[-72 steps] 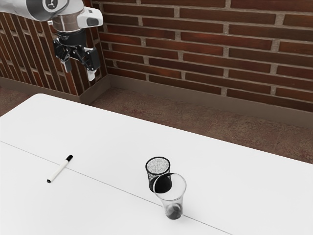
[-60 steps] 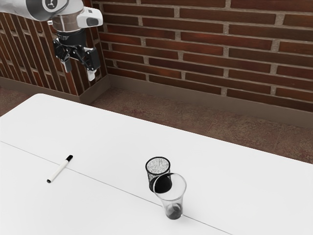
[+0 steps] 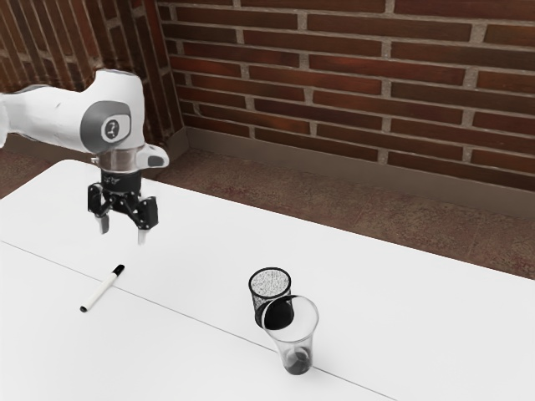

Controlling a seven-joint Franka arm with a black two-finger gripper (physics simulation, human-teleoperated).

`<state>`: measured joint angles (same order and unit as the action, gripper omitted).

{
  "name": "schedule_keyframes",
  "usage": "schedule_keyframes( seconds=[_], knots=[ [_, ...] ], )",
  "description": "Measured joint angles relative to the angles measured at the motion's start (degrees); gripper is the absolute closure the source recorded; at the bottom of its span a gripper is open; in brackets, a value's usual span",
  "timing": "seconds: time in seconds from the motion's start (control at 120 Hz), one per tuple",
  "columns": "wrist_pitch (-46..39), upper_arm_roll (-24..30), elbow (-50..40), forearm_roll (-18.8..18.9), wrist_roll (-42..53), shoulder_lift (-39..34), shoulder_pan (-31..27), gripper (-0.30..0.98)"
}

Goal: Put the marker into the pen holder.

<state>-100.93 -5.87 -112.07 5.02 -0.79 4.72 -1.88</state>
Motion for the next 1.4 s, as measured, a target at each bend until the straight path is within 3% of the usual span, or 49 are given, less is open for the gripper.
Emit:
schedule_keyframes(
  seconds=[0.125, 0.358, 0.525, 0.733, 1.15, 1.4],
  knots=[
    [-10.72, -0.98, -6.15, -2.09, 0.37, 6.14, -7.47, 0.0],
    [-25.1, -1.03, -12.73, -3.61, 3.77, 9.01, -10.49, 0.0],
    [-31.9, -1.06, -10.42, -5.95, 9.51, 12.62, -11.46, 0.03],
    [-35.37, -1.07, -10.08, -6.52, 15.63, 13.57, -12.55, 0.17],
    [-37.04, -1.07, -10.92, -6.96, 23.07, 13.91, -13.11, 0.58],
    [-37.32, -1.08, -10.84, -7.03, 25.18, 14.24, -13.15, 0.68]
  ],
)
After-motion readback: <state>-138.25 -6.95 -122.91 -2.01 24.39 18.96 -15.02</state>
